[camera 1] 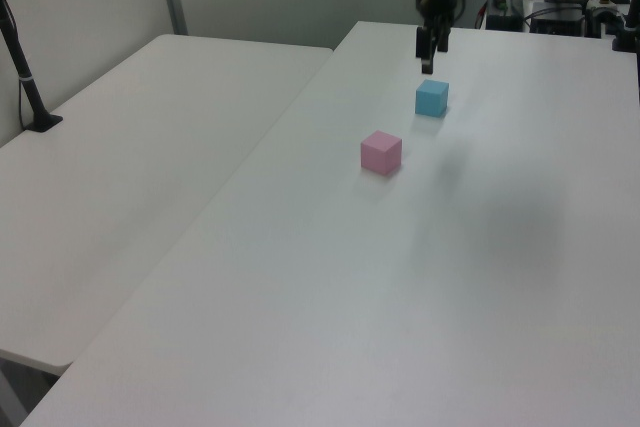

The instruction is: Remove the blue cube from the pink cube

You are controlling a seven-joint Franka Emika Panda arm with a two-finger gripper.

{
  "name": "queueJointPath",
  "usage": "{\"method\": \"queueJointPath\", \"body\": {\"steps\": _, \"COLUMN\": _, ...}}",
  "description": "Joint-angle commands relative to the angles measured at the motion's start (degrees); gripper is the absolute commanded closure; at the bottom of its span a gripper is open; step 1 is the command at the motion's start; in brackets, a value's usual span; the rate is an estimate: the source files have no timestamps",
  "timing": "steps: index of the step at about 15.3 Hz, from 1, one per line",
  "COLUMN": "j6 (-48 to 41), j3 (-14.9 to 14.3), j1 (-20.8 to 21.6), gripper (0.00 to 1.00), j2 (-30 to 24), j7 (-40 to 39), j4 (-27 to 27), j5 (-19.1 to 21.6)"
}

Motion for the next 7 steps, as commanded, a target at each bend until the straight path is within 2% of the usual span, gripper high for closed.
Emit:
{"method": "queueJointPath", "body": {"steps": 1, "j6": -7.4, "j3": -0.8, "j1": 3.3, "gripper": 0.0, "j2": -8.6, "j7": 1.2, "j4": -2.4, "j5": -0.4}}
{"method": "queueJointPath", "body": {"steps": 4, "j6": -8.0, "j3": -0.9, "j1": 5.4, "gripper": 0.0, "j2": -10.0, "j7": 3.5, "j4": -3.2, "j5": -0.4}}
{"method": "queueJointPath", "body": {"steps": 7, "j6": -8.2, "j3": -0.9, "j1": 5.2, "gripper": 0.0, "j2": -10.0, "j7": 4.3, "j4": -3.2, "j5": -0.7}}
